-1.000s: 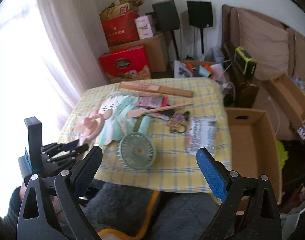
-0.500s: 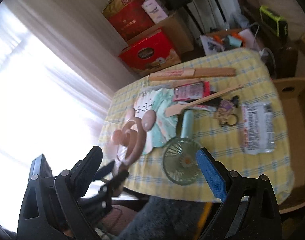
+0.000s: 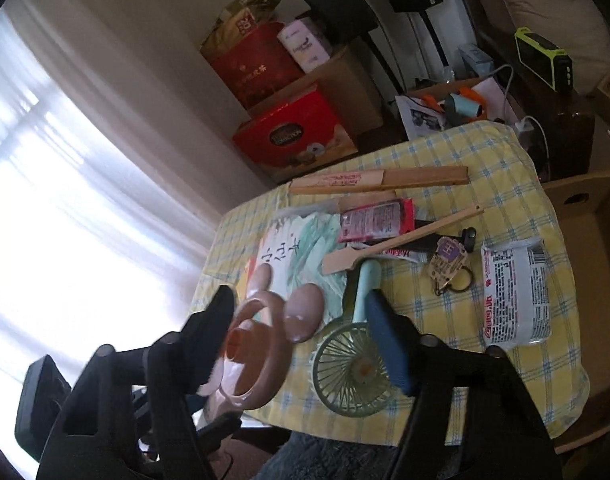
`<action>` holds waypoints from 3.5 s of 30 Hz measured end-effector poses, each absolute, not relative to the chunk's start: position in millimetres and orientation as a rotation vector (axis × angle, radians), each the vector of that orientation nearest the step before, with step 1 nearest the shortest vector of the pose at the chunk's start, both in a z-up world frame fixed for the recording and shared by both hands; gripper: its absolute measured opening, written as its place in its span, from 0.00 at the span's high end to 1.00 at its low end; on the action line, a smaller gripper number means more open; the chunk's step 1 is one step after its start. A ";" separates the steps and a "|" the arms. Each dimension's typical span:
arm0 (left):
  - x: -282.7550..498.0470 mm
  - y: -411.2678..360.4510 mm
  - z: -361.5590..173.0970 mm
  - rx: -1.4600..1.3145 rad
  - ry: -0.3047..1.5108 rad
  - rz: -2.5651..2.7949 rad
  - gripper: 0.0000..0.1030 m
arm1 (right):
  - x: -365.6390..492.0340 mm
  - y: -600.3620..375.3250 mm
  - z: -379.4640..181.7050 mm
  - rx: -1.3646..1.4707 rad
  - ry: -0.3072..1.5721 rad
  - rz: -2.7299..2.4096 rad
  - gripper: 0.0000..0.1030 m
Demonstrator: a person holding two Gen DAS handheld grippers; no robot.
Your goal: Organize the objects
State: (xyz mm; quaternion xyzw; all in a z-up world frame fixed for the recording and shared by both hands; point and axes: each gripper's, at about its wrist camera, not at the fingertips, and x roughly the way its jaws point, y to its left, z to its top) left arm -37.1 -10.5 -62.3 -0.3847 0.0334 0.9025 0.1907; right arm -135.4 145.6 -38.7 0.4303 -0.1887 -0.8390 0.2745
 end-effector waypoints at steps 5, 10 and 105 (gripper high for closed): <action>-37.0 -4.7 -53.7 -1.059 0.092 2.553 0.75 | -134.8 148.0 -48.6 1.195 -0.504 -2.234 0.51; -40.5 -8.3 -47.3 -1.049 0.063 2.559 0.98 | -137.1 162.9 -68.1 1.279 -0.622 -2.149 0.37; -28.6 -98.9 -152.6 -1.311 0.113 2.475 0.55 | -200.6 26.7 -102.8 1.531 0.058 -2.040 0.24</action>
